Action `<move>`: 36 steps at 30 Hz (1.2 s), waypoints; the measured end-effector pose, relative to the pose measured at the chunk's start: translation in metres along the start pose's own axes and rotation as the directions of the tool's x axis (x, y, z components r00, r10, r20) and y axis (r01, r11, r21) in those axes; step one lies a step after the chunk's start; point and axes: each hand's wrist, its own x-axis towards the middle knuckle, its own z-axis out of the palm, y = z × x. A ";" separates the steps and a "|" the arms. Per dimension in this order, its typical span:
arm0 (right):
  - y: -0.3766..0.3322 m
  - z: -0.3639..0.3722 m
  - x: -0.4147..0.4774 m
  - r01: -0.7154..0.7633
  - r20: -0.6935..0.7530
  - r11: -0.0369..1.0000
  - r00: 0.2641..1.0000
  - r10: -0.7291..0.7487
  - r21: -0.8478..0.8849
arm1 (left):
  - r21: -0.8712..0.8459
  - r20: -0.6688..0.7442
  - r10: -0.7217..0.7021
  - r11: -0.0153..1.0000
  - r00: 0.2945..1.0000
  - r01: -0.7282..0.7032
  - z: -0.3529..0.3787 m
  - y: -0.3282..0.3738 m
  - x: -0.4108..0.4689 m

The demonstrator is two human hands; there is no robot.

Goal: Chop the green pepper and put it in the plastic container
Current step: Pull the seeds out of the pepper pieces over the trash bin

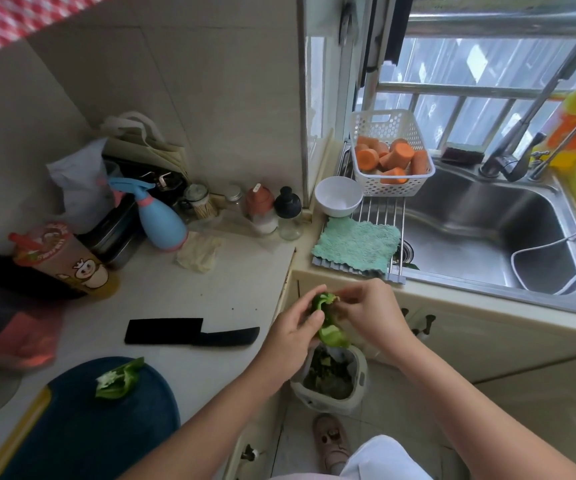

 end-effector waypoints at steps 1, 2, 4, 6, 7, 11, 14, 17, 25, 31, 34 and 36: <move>0.001 -0.002 0.000 -0.022 0.019 0.999 1.000 0.021 0.038 | -0.029 0.011 -0.019 0.999 1.000 0.019 -0.001 0.002 -0.001; 0.003 -0.004 0.001 -0.049 0.043 0.996 0.998 0.046 0.079 | -0.060 0.025 -0.035 0.998 0.999 0.036 -0.002 0.004 -0.001; 0.004 -0.008 0.001 -0.117 0.114 0.977 0.989 0.098 0.176 | -0.119 0.051 -0.067 0.990 0.996 0.073 -0.005 0.007 -0.003; 0.006 -0.012 0.000 -0.176 0.194 0.938 0.974 0.120 0.300 | -0.200 0.084 -0.101 0.973 0.991 0.116 -0.008 0.008 -0.003; 0.007 -0.013 -0.001 -0.195 0.217 0.917 0.968 0.124 0.349 | -0.249 0.099 -0.113 0.959 0.989 0.134 -0.009 0.009 -0.003; 0.015 -0.014 -0.001 -0.293 0.254 0.790 0.950 0.180 0.538 | -0.513 0.128 -0.159 0.834 0.979 0.202 -0.009 0.008 -0.001; 0.024 -0.013 0.000 -0.334 0.246 0.630 0.943 0.226 0.701 | -0.646 0.126 -0.189 0.729 0.974 0.226 -0.008 0.007 0.002; 0.034 -0.012 0.002 -0.275 0.128 0.666 0.957 0.262 0.693 | -0.675 0.092 -0.217 0.704 0.972 0.222 -0.008 0.005 0.003; 0.058 -0.001 0.011 -0.094 0.067 0.959 0.991 0.115 -0.267 | -0.608 0.067 -0.315 0.740 0.947 0.289 -0.009 -0.005 0.003; 0.056 -0.002 0.010 0.145 -0.007 0.930 0.988 -0.156 -0.339 | -0.609 0.085 -0.322 0.732 0.943 0.305 -0.009 -0.004 0.002; 0.056 -0.002 0.011 0.243 -0.017 0.916 0.965 -0.261 -0.319 | -0.601 0.090 -0.314 0.740 0.945 0.303 -0.008 -0.003 0.002; 0.052 -0.003 0.009 0.285 0.005 0.916 0.955 -0.296 -0.283 | -0.584 0.089 -0.308 0.754 0.947 0.301 -0.008 -0.002 0.002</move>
